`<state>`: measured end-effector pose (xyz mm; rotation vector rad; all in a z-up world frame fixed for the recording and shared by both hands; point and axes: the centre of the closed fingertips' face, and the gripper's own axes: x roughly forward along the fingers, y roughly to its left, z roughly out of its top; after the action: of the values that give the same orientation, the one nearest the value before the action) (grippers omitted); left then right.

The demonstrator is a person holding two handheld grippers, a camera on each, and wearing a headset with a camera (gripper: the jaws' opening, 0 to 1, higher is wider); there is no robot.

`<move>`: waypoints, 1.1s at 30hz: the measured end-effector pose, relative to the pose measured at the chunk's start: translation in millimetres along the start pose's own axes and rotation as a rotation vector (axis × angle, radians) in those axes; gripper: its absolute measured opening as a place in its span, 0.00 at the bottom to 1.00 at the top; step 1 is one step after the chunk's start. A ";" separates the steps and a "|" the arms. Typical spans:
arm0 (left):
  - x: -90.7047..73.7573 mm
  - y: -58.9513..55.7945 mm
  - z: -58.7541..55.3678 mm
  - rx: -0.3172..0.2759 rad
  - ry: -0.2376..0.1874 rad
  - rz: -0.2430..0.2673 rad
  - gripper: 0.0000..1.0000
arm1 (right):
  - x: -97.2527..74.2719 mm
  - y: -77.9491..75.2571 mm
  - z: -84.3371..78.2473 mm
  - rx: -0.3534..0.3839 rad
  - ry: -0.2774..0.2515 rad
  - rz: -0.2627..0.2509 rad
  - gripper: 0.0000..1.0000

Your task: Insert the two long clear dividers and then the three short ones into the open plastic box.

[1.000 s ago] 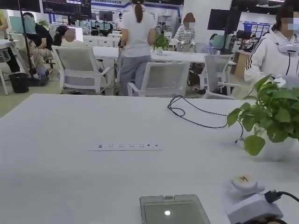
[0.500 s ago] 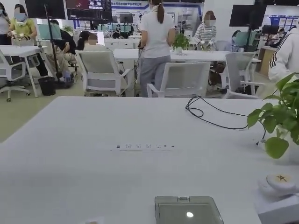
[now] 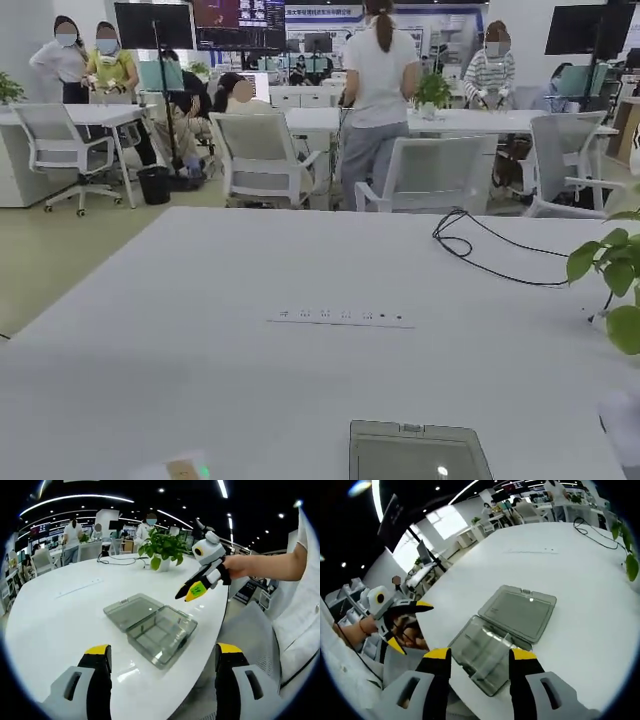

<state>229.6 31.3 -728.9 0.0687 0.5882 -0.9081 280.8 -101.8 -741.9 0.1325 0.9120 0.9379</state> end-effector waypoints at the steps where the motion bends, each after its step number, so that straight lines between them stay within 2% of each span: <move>1: 0.0 0.4 -0.3 -0.003 0.002 0.006 0.87 | -1.9 0.2 -0.4 -0.012 0.001 0.006 0.50; 5: 0.8 2.2 -1.4 -0.014 0.002 0.029 0.87 | -11.5 3.8 3.3 -0.111 -0.029 0.044 0.55; 7: 1.5 3.4 -2.1 -0.022 0.002 0.040 0.87 | -16.7 3.6 0.0 -0.141 -0.019 0.050 0.60; 8: 2.2 4.4 -3.1 -0.026 0.004 0.046 0.87 | -19.0 3.7 1.3 -0.190 -0.032 0.060 0.61; 11: 3.6 6.3 -5.8 -0.034 0.017 0.054 0.86 | -24.6 4.0 -1.4 -0.248 -0.040 0.076 0.69; 14: 4.0 9.6 -8.6 -0.032 0.033 0.062 0.86 | -29.6 4.5 -7.3 -0.269 -0.041 0.102 0.71; 17: 3.6 16.4 -13.4 -0.043 0.053 0.079 0.85 | -32.8 4.7 -12.2 -0.343 -0.057 0.113 0.80; 29: 9.0 36.9 -37.6 -0.098 0.156 0.132 0.79 | -50.1 -10.6 -35.3 -0.423 -0.093 0.126 0.96; 33: 14.3 43.6 -49.4 -0.124 0.212 0.156 0.76 | -51.7 -10.5 -44.9 -0.457 -0.084 0.124 0.97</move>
<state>247.1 62.9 -785.8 0.0982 0.8234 -0.7160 241.5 -158.8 -743.4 -0.1631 0.5986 1.2242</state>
